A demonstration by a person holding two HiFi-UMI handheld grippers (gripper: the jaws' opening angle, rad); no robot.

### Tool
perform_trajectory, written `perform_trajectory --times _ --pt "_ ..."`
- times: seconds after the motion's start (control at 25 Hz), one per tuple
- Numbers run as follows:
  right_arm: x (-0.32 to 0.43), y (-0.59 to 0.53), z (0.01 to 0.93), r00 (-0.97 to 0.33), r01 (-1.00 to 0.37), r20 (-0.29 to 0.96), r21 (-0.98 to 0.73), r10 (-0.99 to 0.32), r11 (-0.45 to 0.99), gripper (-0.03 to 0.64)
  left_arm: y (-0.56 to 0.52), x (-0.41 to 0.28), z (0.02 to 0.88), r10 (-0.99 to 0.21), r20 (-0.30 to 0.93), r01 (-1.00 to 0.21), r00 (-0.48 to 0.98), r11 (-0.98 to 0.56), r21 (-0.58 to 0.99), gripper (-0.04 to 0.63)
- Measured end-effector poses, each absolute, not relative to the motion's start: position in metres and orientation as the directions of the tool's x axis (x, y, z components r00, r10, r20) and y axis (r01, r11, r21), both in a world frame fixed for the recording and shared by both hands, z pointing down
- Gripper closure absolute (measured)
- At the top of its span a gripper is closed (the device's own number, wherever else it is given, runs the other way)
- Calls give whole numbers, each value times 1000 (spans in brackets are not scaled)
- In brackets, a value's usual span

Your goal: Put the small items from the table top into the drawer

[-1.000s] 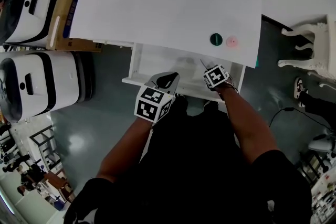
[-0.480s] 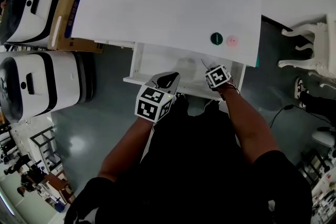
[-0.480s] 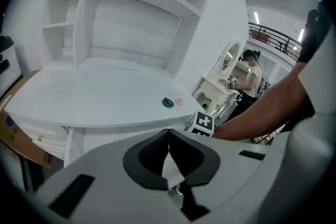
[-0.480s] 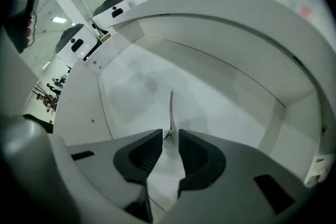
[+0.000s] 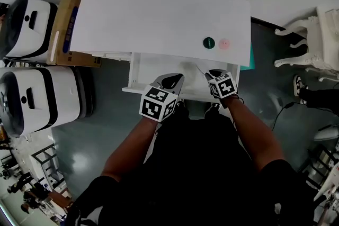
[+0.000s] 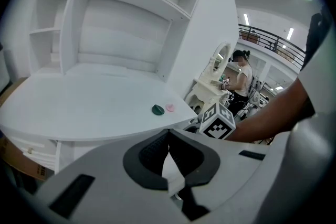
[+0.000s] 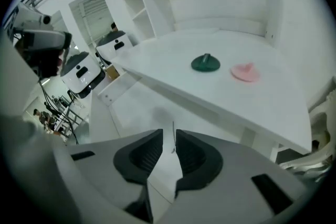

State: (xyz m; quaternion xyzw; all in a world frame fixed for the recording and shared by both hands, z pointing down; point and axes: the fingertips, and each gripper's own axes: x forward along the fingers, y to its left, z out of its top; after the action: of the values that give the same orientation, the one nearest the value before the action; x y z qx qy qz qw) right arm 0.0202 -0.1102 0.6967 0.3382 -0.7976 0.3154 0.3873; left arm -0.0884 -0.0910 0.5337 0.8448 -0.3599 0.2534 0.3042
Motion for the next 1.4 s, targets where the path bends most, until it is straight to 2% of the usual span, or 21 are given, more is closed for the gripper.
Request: perform_trajectory --times 0.2,0.36,0.64,1.4 --pt "26 -112 632 -559 -791 731 -326 -392 518 532 -97 -73 524 -448 631 -740 633 -589 325 584" --pt "33 -112 573 -606 -778 638 -348 -475 523 562 -99 -66 519 -447 618 -729 646 -602 326 586" --pt "68 -104 504 -613 -790 532 -384 -584 478 589 -103 -55 497 -469 572 -707 673 -633 314 586" --pt "97 -98 477 -566 -825 504 -339 -653 453 588 -104 -25 466 -464 523 -663 715 -687 297 586"
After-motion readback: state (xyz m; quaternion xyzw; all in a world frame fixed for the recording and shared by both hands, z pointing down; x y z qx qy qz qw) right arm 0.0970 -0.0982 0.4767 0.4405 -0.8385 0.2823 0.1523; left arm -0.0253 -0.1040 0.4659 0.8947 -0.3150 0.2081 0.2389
